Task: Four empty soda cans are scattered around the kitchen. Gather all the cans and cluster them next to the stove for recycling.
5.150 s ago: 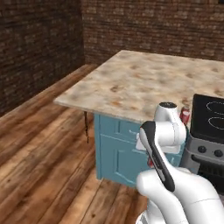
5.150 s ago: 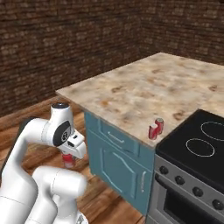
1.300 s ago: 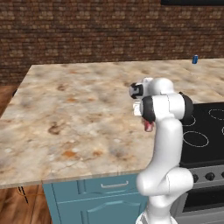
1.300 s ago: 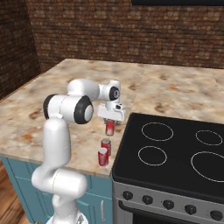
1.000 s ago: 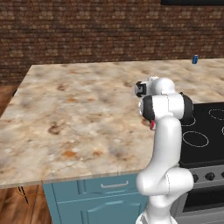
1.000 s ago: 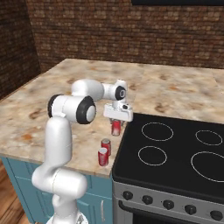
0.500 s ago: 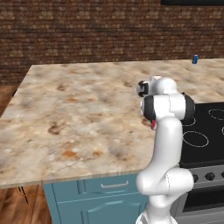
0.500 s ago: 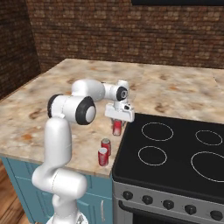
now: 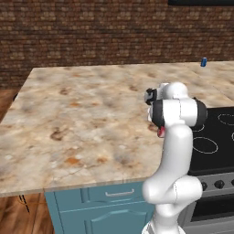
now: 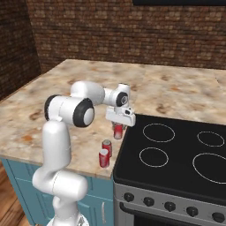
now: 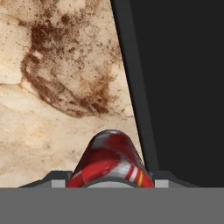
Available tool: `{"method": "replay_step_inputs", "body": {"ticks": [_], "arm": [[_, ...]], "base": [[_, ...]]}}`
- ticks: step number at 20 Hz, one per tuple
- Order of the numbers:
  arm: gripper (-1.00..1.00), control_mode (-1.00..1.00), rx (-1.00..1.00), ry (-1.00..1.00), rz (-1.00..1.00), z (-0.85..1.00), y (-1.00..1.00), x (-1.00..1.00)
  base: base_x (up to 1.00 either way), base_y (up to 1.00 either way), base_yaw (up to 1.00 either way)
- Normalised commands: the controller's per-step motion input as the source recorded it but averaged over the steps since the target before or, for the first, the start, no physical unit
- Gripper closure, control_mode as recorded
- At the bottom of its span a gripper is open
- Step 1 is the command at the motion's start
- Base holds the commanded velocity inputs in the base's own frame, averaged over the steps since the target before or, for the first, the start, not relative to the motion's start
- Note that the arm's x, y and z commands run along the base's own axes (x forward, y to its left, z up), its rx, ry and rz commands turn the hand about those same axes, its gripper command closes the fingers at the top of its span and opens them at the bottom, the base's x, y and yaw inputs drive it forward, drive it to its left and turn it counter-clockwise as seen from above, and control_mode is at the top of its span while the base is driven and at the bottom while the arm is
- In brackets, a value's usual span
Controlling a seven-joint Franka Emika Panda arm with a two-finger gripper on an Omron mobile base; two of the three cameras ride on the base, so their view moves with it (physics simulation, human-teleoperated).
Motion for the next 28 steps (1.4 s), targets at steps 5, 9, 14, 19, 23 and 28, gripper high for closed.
{"method": "replay_step_inputs", "body": {"ticks": [5, 9, 14, 19, 23, 28], "arm": [[1.0, -1.0, 0.0, -0.04, 0.0, -0.32, 0.0, 0.0], [1.0, -1.0, 0.0, -0.02, 0.0, -0.21, 0.0, -0.03], [-1.0, -1.0, 0.0, 0.0, 0.0, 0.0, 0.0, 0.0], [-1.0, -1.0, 0.0, 0.0, 0.0, 0.0, 0.0, 0.0], [-1.0, -1.0, 0.0, 0.0, 0.0, 0.0, 0.0, 0.0], [-1.0, -1.0, 0.0, 0.0, 0.0, 0.0, 0.0, -0.09]], "base": [[0.0, 0.0, 0.0], [0.0, 0.0, 0.0], [0.0, 0.0, 0.0], [0.0, 0.0, 0.0], [0.0, 0.0, 0.0], [0.0, 0.0, 0.0]]}}
